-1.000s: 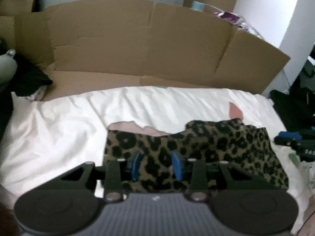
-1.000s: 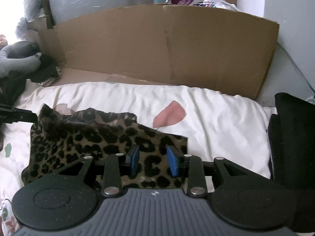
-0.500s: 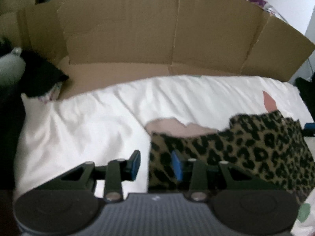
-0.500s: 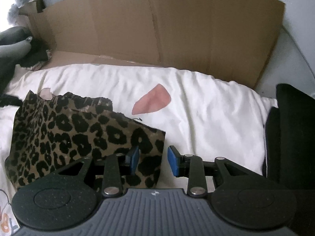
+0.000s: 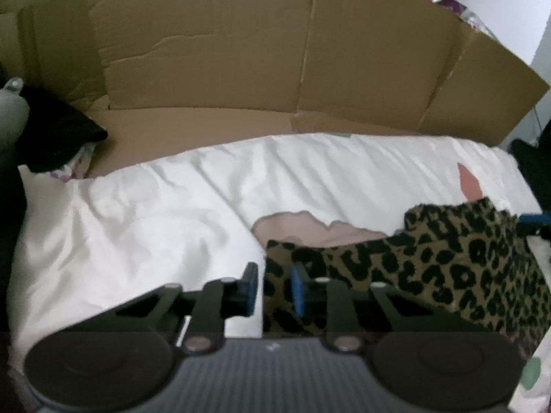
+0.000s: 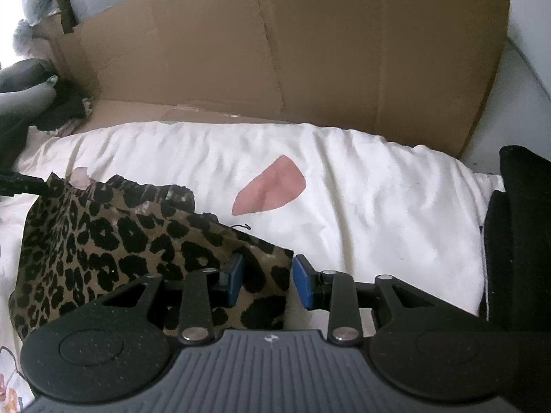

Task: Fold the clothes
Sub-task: 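Open both grippers and withdraw them from the folded skirt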

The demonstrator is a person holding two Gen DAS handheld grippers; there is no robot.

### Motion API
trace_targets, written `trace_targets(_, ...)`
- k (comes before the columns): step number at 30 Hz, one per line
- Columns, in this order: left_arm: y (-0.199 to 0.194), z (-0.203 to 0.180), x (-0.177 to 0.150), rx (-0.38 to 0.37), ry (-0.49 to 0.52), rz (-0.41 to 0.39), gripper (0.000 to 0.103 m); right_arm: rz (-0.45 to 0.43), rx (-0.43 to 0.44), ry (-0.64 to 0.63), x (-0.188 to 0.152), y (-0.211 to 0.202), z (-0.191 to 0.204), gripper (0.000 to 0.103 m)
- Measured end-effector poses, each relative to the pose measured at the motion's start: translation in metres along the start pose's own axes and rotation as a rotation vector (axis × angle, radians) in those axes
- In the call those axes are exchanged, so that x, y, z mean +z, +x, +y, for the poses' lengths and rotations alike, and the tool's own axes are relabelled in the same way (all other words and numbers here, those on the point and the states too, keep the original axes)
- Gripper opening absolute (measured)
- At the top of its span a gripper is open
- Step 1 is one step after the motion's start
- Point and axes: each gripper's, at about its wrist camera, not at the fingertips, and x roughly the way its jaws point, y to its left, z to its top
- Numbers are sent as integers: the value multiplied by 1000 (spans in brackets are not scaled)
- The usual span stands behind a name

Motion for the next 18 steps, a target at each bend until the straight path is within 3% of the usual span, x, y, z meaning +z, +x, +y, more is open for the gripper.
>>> trace_targets(1,0,0,1,-4,-6,-3,12,4,9,5,0,2,-1,6)
trace_targets(2,0,0,1,-9,-13,-7,9,8,12,10,0,3,-2,3)
trace_targets(3,0,0,1,-6,-21,-17,4,4,14,15,0,2,-2,3)
trace_targets(8,0,2,1,15,-68,-57,3,-38,-12,31,2,-2,-4,1)
trace_targets(12,10,4,-1,26,-69,-39,3,-33,-26,41,1,5,-4,1)
trace_targets(15,15,2,-4,39,-62,-16,12,-12,-38,49,0,11,-3,4)
trace_targets(17,16,1,-5,45,-60,-10,25,-4,-48,60,-1,11,-3,14)
trace_targets(18,16,0,-6,45,-56,-12,29,-7,-52,64,-1,10,-3,30)
